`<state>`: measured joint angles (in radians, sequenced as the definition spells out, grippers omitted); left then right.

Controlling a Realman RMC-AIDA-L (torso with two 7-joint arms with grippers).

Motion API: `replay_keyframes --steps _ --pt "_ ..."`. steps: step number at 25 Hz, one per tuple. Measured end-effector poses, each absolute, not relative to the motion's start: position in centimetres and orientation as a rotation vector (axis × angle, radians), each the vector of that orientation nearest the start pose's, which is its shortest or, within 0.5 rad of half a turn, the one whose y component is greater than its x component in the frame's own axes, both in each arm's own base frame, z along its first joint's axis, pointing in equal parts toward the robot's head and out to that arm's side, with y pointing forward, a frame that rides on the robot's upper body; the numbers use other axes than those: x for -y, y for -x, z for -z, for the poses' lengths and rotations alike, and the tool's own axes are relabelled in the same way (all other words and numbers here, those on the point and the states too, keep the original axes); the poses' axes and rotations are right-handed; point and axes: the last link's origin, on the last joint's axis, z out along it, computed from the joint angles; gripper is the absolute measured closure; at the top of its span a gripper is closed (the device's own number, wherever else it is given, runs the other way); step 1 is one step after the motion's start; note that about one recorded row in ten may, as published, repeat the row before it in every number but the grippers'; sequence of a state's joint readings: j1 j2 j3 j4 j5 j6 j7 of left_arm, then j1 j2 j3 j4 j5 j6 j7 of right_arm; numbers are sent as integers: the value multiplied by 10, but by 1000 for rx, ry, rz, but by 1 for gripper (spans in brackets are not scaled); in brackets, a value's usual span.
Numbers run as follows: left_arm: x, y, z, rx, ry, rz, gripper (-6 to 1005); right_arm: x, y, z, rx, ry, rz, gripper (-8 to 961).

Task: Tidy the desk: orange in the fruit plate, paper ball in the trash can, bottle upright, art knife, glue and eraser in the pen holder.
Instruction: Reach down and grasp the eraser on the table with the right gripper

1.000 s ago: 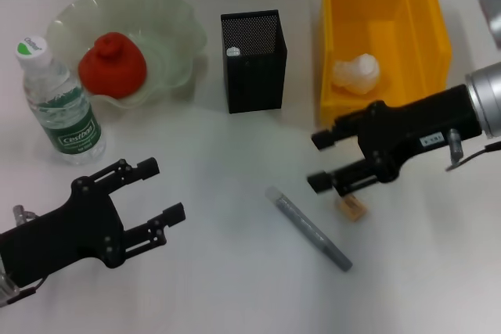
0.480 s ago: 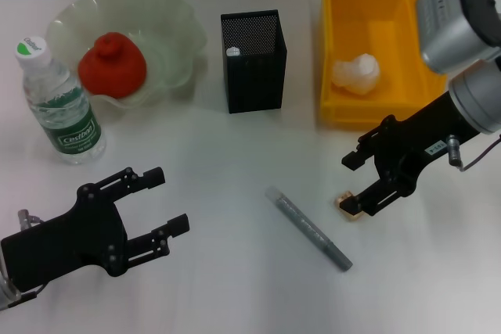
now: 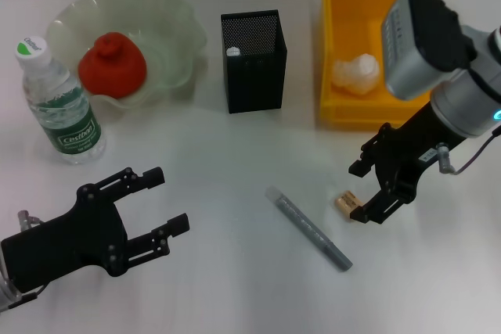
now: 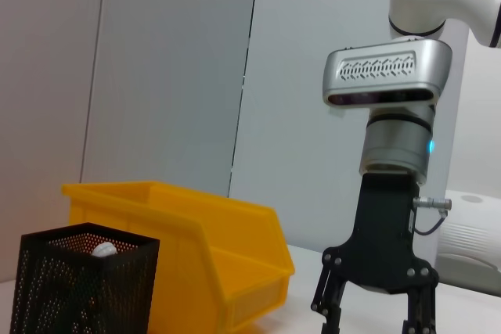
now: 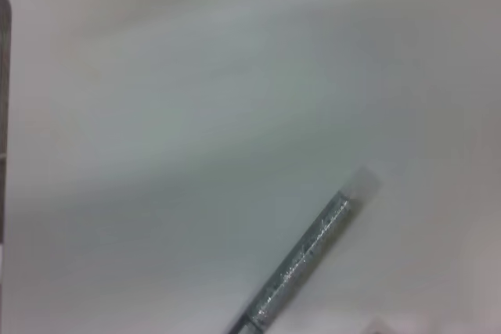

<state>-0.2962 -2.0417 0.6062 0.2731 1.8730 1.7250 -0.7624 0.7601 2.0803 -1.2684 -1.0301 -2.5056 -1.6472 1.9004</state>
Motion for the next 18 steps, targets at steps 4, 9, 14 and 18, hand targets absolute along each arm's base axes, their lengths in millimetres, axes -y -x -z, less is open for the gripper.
replay_keyframes --steps 4,9,14,18 --pt "-219 318 24 442 2550 994 241 -355 -183 34 -157 3081 642 195" --pt "-218 319 24 447 2548 995 241 -356 -181 37 -55 3088 651 195" --pt "-218 319 24 467 2551 999 241 -357 -173 42 98 3098 695 196" --pt "-218 317 25 471 2558 1007 241 -357 -167 48 203 3104 746 196"
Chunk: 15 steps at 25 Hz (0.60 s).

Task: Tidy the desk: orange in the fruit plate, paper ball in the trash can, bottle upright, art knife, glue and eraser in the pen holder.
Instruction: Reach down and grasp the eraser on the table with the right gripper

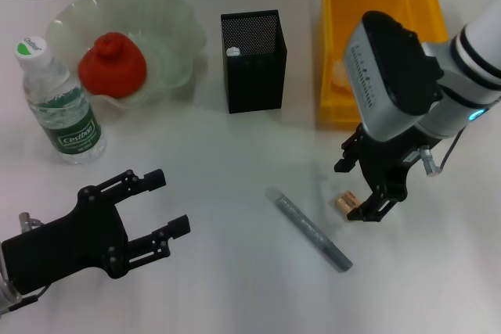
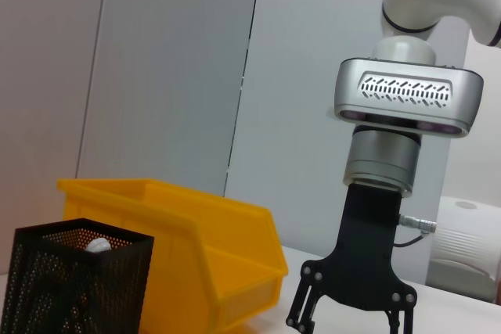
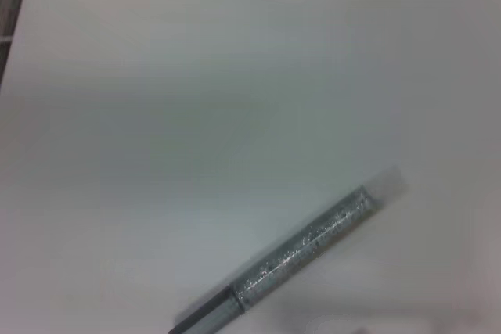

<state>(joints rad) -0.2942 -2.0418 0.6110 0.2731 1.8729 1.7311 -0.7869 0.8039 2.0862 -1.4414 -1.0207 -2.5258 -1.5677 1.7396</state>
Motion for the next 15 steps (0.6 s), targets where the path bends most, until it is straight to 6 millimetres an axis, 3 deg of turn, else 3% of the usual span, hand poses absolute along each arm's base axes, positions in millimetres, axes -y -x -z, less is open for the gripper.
replay_keyframes --steps 15 --pt "-213 322 22 511 2537 1014 241 -353 -157 69 471 3078 949 198"
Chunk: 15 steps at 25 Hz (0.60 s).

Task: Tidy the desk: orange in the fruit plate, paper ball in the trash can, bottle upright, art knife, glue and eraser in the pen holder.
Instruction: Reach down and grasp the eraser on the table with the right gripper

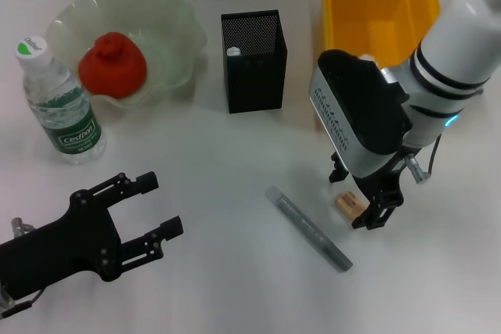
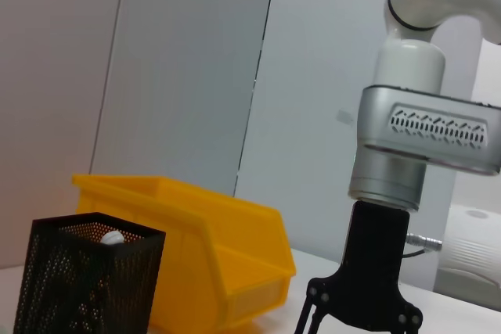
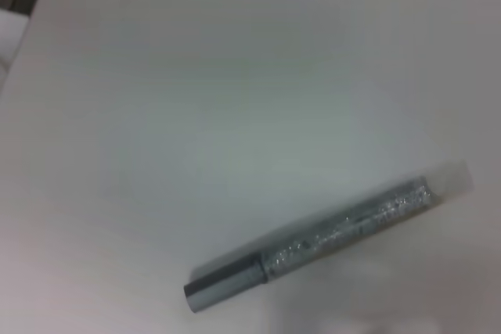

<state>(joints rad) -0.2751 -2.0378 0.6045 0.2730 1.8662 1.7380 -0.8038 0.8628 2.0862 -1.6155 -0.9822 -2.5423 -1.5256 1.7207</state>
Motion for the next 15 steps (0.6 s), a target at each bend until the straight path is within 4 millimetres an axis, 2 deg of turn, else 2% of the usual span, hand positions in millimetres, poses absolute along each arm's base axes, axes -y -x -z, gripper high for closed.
replay_keyframes --steps 9,15 --pt "-213 321 23 520 2523 1024 241 -353 -158 73 532 3053 1002 212" --pt "-214 321 22 527 2517 1028 241 -351 -159 76 554 3047 1011 333"
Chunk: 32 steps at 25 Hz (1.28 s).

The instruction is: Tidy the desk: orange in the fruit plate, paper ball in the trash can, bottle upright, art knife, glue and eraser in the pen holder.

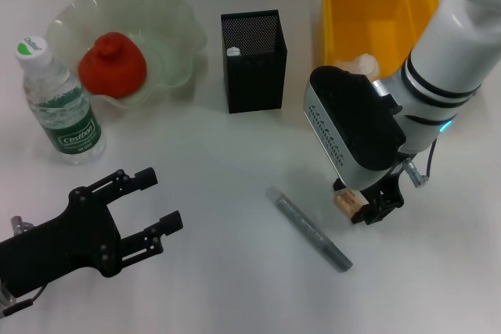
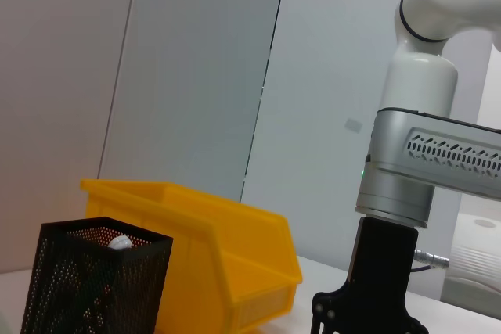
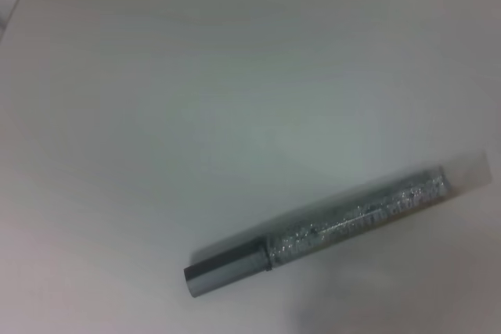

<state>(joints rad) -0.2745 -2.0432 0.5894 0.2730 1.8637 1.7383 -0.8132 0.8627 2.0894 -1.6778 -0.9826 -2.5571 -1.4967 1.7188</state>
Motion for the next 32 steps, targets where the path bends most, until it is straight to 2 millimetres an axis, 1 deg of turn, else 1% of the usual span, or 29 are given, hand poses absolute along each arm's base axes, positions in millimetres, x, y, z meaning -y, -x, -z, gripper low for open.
replay_keyframes --steps 5,7,13,16,18,22,24,25,27,29,32 --pt "-214 321 22 528 2513 1029 241 -352 -159 76 559 3043 1014 434" --pt "-215 321 21 528 2508 1031 241 -352 -159 77 568 3035 1019 427" --pt "-215 321 21 527 2505 1033 241 -353 -159 76 562 3033 1015 526" --pt "-216 320 21 527 2506 1033 241 -354 -153 73 528 3050 960 528" --pt "-216 320 21 528 2506 1034 241 -356 -148 66 480 3066 896 528" --pt "-216 320 21 526 2507 1035 241 -365 -135 48 317 3099 672 530" --pt "-216 320 21 525 2506 1036 241 -369 -130 38 216 3113 519 531" --pt "-217 319 21 523 2505 1041 241 -372 -129 32 149 3119 415 531" --pt "-217 318 20 518 2500 1051 241 -373 -131 25 61 3123 258 532" --pt "-218 318 19 516 2496 1055 241 -374 -137 18 -31 3113 84 532" --pt "-219 317 18 511 2487 1062 241 -370 -153 15 -118 3084 -145 533"
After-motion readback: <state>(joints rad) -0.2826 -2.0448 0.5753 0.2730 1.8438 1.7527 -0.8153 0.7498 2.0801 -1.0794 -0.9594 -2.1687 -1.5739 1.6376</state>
